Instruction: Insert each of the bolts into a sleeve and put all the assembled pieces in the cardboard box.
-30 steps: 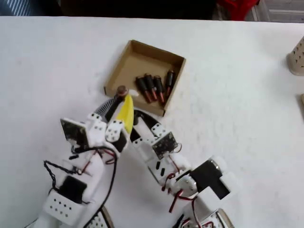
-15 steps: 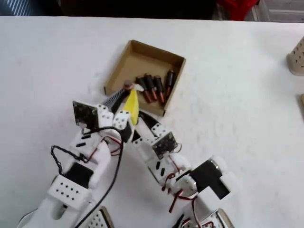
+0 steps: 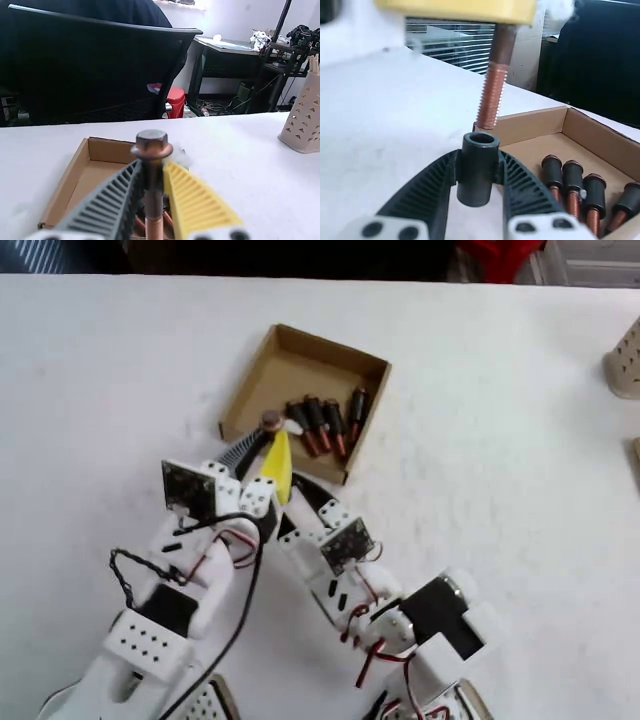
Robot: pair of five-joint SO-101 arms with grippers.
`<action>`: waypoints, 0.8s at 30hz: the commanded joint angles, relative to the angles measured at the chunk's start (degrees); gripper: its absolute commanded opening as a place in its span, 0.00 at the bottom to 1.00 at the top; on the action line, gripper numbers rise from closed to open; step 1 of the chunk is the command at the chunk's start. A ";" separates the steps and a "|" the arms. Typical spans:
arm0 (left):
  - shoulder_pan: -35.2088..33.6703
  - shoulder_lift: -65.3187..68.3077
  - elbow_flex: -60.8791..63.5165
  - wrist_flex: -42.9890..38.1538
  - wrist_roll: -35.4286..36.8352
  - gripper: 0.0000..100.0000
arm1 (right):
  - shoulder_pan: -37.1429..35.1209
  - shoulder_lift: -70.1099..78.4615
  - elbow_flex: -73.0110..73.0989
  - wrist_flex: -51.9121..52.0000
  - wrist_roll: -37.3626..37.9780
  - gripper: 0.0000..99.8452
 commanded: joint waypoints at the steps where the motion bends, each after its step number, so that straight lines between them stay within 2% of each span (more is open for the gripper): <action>1: 0.13 0.13 -0.70 -1.49 -0.70 0.02 | -0.40 -0.13 -1.32 0.04 -0.62 0.02; 6: -0.13 0.13 -0.62 1.32 -0.70 0.02 | -0.40 -0.13 -1.32 0.04 -0.62 0.02; 24: 0.13 -0.04 3.34 0.79 -0.62 0.02 | -0.22 -0.13 -1.05 0.04 -0.62 0.02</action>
